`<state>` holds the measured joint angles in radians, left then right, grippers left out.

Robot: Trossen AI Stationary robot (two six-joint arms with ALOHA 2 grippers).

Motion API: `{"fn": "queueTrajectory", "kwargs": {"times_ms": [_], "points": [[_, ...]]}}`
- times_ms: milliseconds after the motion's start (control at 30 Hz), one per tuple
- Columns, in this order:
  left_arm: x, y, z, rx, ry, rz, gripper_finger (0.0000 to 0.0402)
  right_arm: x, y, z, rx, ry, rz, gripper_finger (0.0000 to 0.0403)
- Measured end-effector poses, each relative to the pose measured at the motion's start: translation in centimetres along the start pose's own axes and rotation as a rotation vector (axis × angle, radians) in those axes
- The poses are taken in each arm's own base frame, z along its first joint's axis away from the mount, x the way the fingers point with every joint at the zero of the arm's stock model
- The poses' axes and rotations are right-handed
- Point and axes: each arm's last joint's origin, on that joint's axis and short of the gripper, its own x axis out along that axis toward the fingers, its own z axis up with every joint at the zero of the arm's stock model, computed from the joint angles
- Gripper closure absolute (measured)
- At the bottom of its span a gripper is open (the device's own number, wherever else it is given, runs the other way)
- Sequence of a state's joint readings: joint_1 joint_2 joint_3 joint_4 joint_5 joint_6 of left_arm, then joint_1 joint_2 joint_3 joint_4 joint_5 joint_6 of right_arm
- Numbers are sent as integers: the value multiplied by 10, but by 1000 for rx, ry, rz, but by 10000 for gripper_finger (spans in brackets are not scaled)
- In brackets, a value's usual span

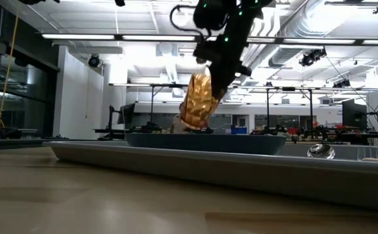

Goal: Pick and place plate/cup/fork/spoon on tray
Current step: Put the yellow cup on the gray serving tray to the top left of the blue plate

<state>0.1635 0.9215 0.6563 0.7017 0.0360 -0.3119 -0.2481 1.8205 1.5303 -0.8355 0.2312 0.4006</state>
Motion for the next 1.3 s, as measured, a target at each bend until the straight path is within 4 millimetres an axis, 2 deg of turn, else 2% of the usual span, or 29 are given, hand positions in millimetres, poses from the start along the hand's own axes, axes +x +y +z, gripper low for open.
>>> {"fn": "queueTrajectory", "kwargs": {"times_ms": [133,300,1100,1300], "points": [[0,0,0,0,0,0,253,12,3,-2,-4,28,-8,403],[0,0,0,0,1,0,253,14,3,-2,-11,39,-13,403],[0,0,0,-1,1,0,253,13,5,-10,-120,135,68,403],[0,0,0,0,1,0,253,3,2,-4,-88,75,60,403]]}}
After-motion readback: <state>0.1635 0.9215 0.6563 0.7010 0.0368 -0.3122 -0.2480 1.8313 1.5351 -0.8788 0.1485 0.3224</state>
